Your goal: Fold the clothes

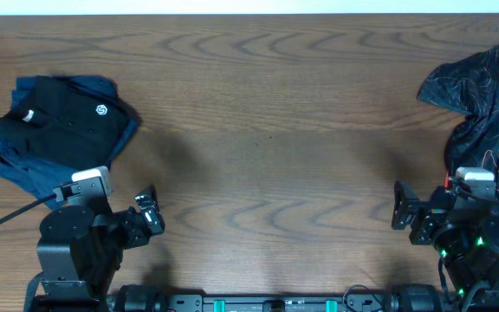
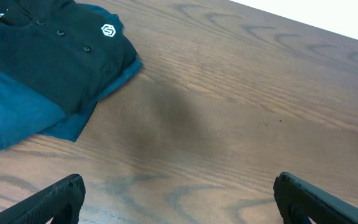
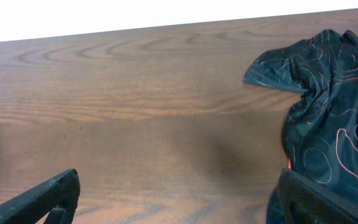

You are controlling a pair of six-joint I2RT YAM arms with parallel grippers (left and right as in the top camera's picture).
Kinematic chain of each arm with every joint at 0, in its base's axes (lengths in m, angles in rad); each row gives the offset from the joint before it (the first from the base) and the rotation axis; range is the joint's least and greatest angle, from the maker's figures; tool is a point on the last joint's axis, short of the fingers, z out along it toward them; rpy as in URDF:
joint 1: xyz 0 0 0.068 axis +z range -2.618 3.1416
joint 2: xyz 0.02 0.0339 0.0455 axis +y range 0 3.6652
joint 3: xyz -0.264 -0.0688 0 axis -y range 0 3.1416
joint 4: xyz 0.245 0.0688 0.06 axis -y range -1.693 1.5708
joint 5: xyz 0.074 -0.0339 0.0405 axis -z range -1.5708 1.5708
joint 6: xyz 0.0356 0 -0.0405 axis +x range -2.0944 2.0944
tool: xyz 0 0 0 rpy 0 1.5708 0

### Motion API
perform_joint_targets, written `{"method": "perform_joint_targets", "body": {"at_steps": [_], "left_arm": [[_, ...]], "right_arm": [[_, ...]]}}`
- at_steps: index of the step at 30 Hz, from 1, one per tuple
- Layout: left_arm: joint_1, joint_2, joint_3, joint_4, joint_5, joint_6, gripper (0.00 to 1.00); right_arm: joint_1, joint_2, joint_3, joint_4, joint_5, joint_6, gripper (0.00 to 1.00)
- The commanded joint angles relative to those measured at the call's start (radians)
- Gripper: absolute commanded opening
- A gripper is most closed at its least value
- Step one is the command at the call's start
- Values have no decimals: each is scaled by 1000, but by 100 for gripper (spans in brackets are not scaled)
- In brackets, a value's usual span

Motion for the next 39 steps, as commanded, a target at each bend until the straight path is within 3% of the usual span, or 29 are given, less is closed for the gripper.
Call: {"method": "perform_joint_targets", "body": {"at_steps": [1,16,26,39], "left_arm": [[2,-1,-5,2,-12,-9,98],[2,0,-5,1,-11,-9,98],[2,0,-5,1,-11,-9,98],[2,0,-5,2,-11,-9,98]], "right_arm": [[3,-4,-8,-19,-2,-17,99],[3,-4,-9,-103,-1,-20,99],[11,-48,-118,162,-114,-292,99],[29,-410,-480,469,-152,-298,99]]}}
